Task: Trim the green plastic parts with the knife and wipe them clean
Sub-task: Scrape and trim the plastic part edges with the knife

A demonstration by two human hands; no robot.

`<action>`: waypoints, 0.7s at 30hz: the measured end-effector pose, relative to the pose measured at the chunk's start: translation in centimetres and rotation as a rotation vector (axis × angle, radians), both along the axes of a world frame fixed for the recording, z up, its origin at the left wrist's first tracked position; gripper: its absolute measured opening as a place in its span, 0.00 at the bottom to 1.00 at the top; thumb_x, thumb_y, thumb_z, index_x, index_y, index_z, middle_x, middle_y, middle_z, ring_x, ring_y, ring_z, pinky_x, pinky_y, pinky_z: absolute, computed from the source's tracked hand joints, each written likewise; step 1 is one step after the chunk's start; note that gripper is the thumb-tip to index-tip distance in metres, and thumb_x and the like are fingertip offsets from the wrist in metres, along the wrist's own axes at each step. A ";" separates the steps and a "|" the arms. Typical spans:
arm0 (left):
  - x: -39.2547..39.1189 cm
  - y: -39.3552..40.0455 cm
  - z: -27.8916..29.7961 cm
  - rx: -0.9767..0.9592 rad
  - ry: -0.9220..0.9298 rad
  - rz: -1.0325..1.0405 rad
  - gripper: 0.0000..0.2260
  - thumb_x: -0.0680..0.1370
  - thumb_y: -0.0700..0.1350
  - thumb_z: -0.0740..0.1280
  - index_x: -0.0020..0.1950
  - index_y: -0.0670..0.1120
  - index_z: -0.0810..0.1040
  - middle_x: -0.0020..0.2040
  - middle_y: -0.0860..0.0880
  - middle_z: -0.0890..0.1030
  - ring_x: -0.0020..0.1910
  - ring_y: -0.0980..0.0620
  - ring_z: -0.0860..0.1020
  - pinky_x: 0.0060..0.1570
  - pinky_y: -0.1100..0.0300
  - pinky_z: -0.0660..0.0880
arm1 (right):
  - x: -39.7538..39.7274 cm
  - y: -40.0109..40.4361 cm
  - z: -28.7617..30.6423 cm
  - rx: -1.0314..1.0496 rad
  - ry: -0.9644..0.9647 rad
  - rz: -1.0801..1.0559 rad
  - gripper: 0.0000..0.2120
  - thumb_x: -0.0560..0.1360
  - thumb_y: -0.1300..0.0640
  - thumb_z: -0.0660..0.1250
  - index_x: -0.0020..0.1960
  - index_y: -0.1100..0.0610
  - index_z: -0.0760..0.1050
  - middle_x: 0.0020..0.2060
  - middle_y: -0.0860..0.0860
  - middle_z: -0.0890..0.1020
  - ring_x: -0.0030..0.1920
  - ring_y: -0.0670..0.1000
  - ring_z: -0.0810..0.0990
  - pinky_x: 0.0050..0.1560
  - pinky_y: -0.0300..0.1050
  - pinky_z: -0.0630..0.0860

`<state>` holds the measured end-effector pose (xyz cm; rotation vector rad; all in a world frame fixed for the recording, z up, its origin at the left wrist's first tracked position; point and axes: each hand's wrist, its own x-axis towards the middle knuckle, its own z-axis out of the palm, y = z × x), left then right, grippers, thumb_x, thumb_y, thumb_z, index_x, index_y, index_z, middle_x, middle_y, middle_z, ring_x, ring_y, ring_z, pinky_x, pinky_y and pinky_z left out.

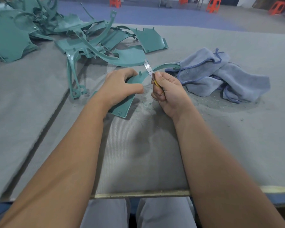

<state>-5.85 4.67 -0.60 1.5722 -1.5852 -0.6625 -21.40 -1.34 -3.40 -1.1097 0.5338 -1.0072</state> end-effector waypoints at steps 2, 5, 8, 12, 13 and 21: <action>0.0 0.0 0.1 -0.004 -0.004 0.003 0.13 0.63 0.52 0.68 0.43 0.46 0.76 0.40 0.47 0.76 0.39 0.50 0.73 0.40 0.56 0.69 | 0.0 0.0 0.0 0.003 -0.009 -0.001 0.13 0.83 0.61 0.56 0.41 0.60 0.72 0.22 0.45 0.69 0.20 0.41 0.61 0.26 0.36 0.54; 0.0 0.1 0.2 0.002 -0.004 0.005 0.14 0.63 0.52 0.68 0.43 0.46 0.76 0.40 0.46 0.77 0.39 0.50 0.73 0.41 0.55 0.69 | 0.0 -0.1 0.0 0.002 -0.017 -0.010 0.13 0.82 0.61 0.56 0.40 0.59 0.72 0.22 0.45 0.69 0.20 0.41 0.61 0.27 0.37 0.54; -0.1 0.1 0.2 0.002 -0.009 0.003 0.13 0.63 0.52 0.68 0.42 0.47 0.75 0.39 0.47 0.76 0.39 0.50 0.73 0.41 0.55 0.69 | 0.0 -0.2 -0.2 -0.007 -0.015 -0.021 0.13 0.82 0.61 0.57 0.40 0.59 0.72 0.23 0.45 0.69 0.20 0.41 0.61 0.28 0.38 0.54; -0.1 0.6 0.4 0.006 0.007 -0.016 0.11 0.63 0.50 0.68 0.40 0.47 0.74 0.38 0.48 0.75 0.38 0.51 0.72 0.40 0.55 0.68 | -0.1 -0.5 -0.2 0.055 -0.090 -0.104 0.14 0.82 0.60 0.57 0.38 0.57 0.72 0.22 0.46 0.68 0.20 0.42 0.59 0.27 0.38 0.54; -0.1 0.7 0.4 0.007 0.024 -0.035 0.10 0.63 0.49 0.68 0.39 0.47 0.74 0.37 0.48 0.74 0.37 0.51 0.72 0.40 0.56 0.67 | -0.3 -0.7 -0.2 0.097 -0.148 -0.149 0.15 0.83 0.59 0.57 0.38 0.57 0.71 0.23 0.47 0.67 0.21 0.43 0.59 0.28 0.38 0.54; 0.0 1.0 0.4 -0.003 0.005 -0.035 0.09 0.63 0.50 0.68 0.39 0.49 0.74 0.39 0.47 0.75 0.37 0.51 0.72 0.39 0.57 0.67 | -0.1 -1.0 0.0 0.172 -0.202 -0.236 0.14 0.83 0.59 0.55 0.39 0.58 0.69 0.25 0.48 0.68 0.21 0.44 0.59 0.32 0.41 0.52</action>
